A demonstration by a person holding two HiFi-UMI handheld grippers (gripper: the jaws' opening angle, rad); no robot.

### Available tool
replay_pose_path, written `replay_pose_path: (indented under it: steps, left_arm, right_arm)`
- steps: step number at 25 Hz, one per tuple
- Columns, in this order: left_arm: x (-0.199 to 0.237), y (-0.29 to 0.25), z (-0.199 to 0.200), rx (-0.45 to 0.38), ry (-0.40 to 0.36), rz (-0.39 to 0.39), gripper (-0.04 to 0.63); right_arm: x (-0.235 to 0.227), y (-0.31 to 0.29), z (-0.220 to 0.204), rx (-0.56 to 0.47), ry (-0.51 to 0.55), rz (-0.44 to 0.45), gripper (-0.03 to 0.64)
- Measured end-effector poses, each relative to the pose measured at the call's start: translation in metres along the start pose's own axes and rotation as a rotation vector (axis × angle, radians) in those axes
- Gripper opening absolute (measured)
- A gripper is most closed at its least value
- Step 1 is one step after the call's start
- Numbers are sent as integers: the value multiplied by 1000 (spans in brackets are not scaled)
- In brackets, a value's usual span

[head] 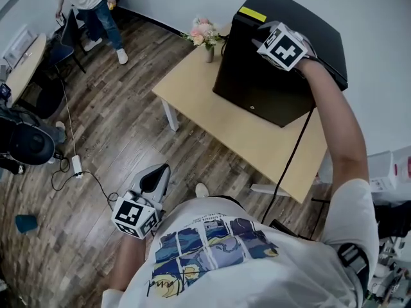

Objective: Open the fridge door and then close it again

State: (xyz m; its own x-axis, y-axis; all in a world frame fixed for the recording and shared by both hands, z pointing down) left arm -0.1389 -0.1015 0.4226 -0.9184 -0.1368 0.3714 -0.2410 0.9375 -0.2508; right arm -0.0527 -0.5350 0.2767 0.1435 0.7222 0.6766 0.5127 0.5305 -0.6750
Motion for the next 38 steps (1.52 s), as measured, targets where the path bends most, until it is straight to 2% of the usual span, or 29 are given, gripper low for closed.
replay_pose_path:
  steps: [9, 38]
  left_arm:
    - [9, 22, -8, -3, 17, 39, 8]
    - [4, 83, -26, -12, 22, 80, 8]
  right_arm:
    - [0, -8, 1, 60, -48, 14, 63]
    - [-2, -2, -3, 44, -107, -9, 51]
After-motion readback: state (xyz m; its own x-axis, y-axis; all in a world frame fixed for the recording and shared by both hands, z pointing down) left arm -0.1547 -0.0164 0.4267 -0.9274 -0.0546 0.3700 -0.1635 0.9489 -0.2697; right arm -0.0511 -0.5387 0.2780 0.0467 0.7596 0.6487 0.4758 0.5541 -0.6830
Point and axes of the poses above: the fingertips, and each gripper's own axes: y backward along the fingers, x to its left, z out of its top, the point moved 5 cm from there along y, backward along the fingers, and after that the axes turned 8 degrees about y, right-handed, at the moved point
